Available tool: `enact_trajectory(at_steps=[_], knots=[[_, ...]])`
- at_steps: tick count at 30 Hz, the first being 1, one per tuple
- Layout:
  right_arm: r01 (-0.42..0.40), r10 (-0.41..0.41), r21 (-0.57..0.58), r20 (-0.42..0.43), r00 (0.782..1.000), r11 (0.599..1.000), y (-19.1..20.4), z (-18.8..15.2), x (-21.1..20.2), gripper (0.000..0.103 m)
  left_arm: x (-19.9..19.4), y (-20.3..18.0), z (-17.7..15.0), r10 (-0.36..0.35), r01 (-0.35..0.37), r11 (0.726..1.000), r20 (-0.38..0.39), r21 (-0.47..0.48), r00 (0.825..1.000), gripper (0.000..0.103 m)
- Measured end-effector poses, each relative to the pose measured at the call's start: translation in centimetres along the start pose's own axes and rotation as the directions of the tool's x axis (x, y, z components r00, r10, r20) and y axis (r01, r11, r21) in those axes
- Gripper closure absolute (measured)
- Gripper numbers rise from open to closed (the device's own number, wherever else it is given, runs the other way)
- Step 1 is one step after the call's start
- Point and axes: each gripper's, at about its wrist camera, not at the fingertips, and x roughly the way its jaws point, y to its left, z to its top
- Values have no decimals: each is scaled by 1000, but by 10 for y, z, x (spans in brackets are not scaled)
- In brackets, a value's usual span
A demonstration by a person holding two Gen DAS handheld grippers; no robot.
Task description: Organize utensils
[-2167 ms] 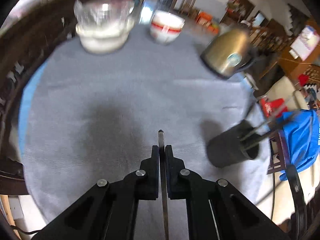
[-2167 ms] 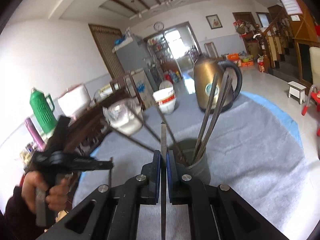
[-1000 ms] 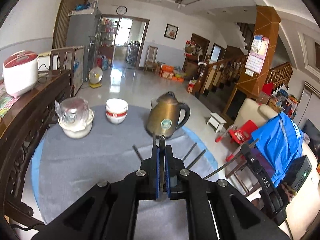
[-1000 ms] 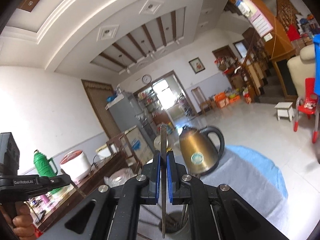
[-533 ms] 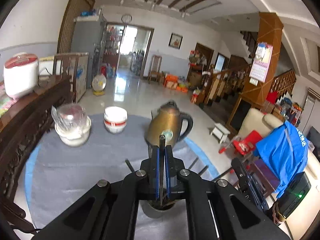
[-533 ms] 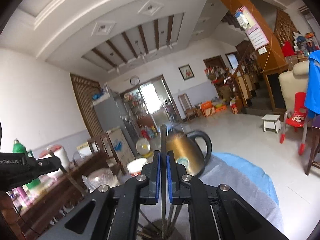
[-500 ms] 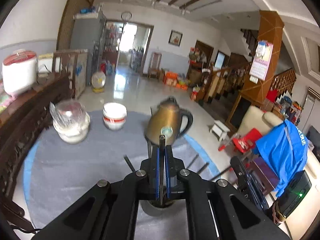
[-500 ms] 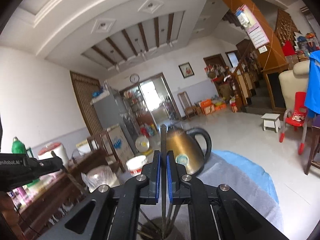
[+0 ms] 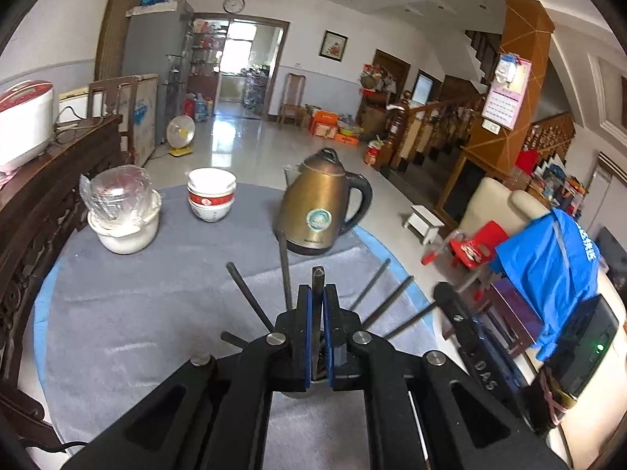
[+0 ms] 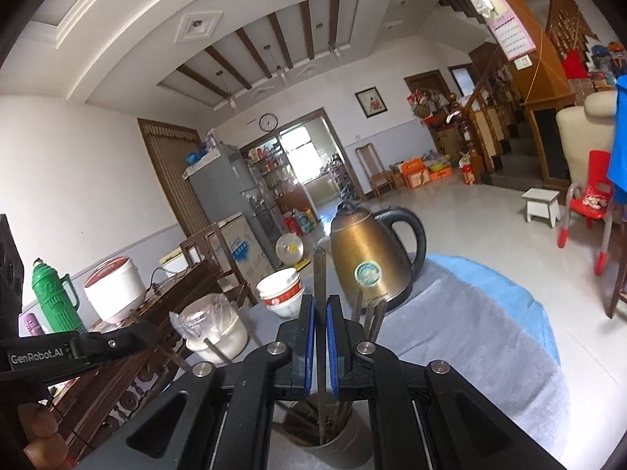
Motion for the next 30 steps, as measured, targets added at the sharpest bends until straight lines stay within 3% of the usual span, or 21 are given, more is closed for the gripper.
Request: enact_trajectory(at_steps=[5, 7, 8, 9, 10, 12, 20, 24, 27, 30], knots=[[-27, 28, 8, -48, 998, 1000, 3, -4, 3, 92, -6, -2, -6, -33, 34, 999, -16, 32, 999, 94], [-31, 32, 25, -55, 998, 999, 1, -5, 2, 90, -12, -3, -8, -39, 40, 998, -15, 53, 999, 82], [-39, 41, 43, -56, 998, 998, -3, -5, 0, 87, -15, -2, -10, -38, 39, 998, -10, 59, 999, 65], [-45, 48, 59, -54, 997, 997, -6, -4, -3, 77, -19, -1, -11, -34, 34, 997, -1, 64, 999, 53], [-48, 52, 78, -47, 998, 996, -11, -4, -6, 60, -26, 0, -14, -26, 24, 997, 18, 73, 1000, 51], [-52, 53, 106, -14, 998, 993, -16, -4, -14, 38, -33, 2, -17, -8, 5, 996, 35, 94, 999, 50], [-22, 20, 76, 36, 999, 997, -18, -4, -41, 38, -51, 3, -37, 67, -70, 989, 27, 127, 997, 16], [-15, 14, 56, 17, 1000, 998, -12, -11, -47, 38, -50, -2, -53, 138, -137, 975, 2, 176, 990, 13], [-9, 9, 52, -1, 1000, 999, -10, -16, -54, 38, -50, -5, -65, 234, -229, 948, 2, 223, 972, 12], [5, -4, 48, -19, 1000, 999, -10, -20, -62, 38, -49, -4, -71, 277, -265, 935, -19, 235, 961, 12]])
